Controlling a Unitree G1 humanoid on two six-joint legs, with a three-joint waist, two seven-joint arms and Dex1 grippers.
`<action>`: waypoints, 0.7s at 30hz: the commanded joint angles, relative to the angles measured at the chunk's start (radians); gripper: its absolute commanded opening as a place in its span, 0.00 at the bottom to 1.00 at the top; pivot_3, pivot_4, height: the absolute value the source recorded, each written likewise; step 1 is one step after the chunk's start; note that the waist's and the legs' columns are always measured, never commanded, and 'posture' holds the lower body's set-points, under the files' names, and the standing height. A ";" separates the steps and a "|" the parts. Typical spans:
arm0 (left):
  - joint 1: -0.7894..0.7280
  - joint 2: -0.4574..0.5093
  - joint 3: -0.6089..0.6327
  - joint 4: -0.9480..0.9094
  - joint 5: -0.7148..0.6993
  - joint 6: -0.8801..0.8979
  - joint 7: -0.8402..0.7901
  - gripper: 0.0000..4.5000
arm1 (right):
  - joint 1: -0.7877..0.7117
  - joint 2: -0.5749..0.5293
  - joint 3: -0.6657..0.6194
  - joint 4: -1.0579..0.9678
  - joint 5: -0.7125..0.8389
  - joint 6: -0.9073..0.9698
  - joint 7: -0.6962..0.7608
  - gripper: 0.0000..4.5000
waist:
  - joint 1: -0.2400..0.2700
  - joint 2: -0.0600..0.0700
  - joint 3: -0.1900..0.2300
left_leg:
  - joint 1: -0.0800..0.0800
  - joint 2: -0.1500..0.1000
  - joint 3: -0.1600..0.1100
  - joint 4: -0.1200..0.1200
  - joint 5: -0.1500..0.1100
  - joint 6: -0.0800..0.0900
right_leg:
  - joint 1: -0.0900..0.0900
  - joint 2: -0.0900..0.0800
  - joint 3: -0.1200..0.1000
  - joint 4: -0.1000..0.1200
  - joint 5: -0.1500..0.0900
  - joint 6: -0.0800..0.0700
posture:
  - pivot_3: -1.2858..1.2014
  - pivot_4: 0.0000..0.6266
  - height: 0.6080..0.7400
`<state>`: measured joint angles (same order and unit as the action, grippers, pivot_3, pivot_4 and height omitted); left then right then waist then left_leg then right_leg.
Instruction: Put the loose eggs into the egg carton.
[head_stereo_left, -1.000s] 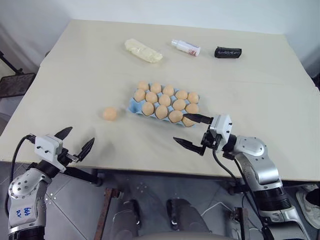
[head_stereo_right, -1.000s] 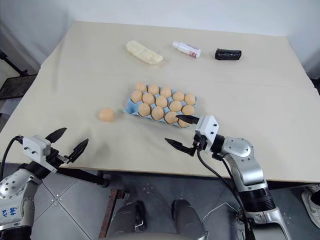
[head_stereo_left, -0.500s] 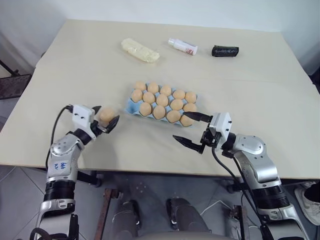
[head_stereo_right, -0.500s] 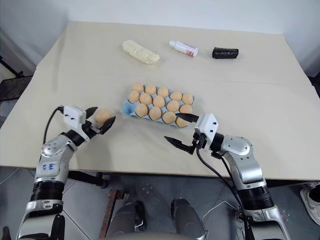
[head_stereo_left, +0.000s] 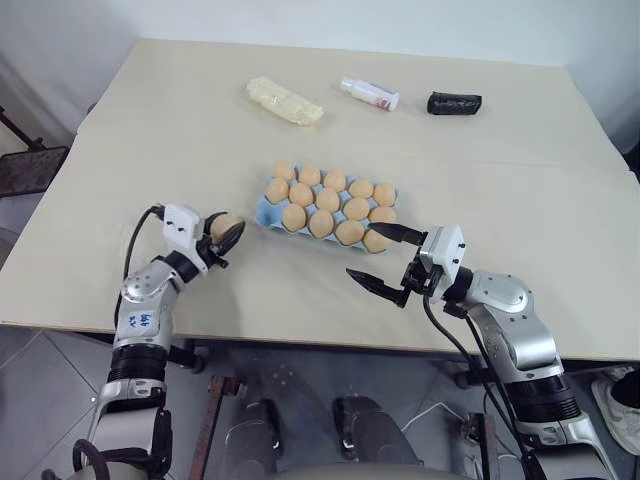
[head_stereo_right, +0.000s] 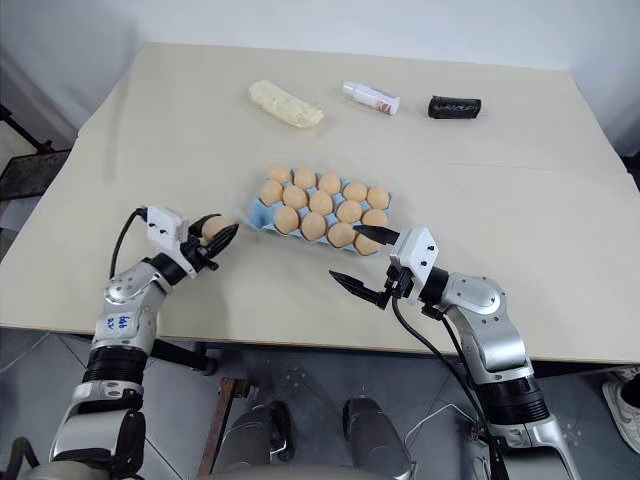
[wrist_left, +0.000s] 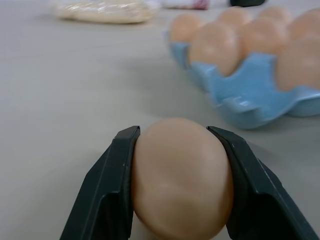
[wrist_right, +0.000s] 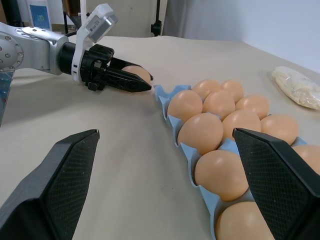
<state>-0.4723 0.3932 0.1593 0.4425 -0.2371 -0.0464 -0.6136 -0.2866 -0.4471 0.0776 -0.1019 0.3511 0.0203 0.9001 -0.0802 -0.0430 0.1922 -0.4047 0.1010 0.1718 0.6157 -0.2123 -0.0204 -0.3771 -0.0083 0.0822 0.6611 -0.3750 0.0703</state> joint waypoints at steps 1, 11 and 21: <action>-0.075 -0.015 -0.027 -0.052 -0.009 -0.009 -0.024 0.40 | 0.010 -0.007 -0.013 -0.048 -0.002 -0.010 -0.006 1.00 | 0.002 0.000 0.000 | 0.000 0.000 0.000 0.000 0.000 0.000 | 0.000 0.000 0.000 0.000 0.000 0.000 | 0.52 0.24 1.00; -0.194 -0.052 -0.076 0.031 0.015 -0.029 -0.052 0.40 | 0.033 -0.003 -0.015 -0.072 -0.006 -0.011 -0.033 1.00 | -0.005 0.000 0.000 | 0.000 -0.001 0.002 0.001 0.000 0.000 | 0.000 0.002 0.000 0.000 0.000 0.001 | 0.52 0.24 1.00; -0.329 -0.090 -0.074 0.266 0.049 -0.103 -0.008 0.40 | 0.030 -0.001 -0.015 -0.072 -0.011 -0.011 -0.043 1.00 | 0.002 0.000 0.000 | 0.000 -0.001 0.001 0.005 0.000 0.000 | 0.000 0.001 0.000 0.001 0.001 0.002 | 0.52 0.24 1.00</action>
<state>-0.7671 0.3086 0.0756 0.6916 -0.1941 -0.1135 -0.6303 -0.2490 -0.4474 0.0764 -0.1447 0.3377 0.0208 0.8608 -0.0782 -0.0430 0.1923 -0.4051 0.0994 0.1728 0.6208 -0.2125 -0.0199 -0.3768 -0.0075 0.0817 0.6621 -0.3741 0.0720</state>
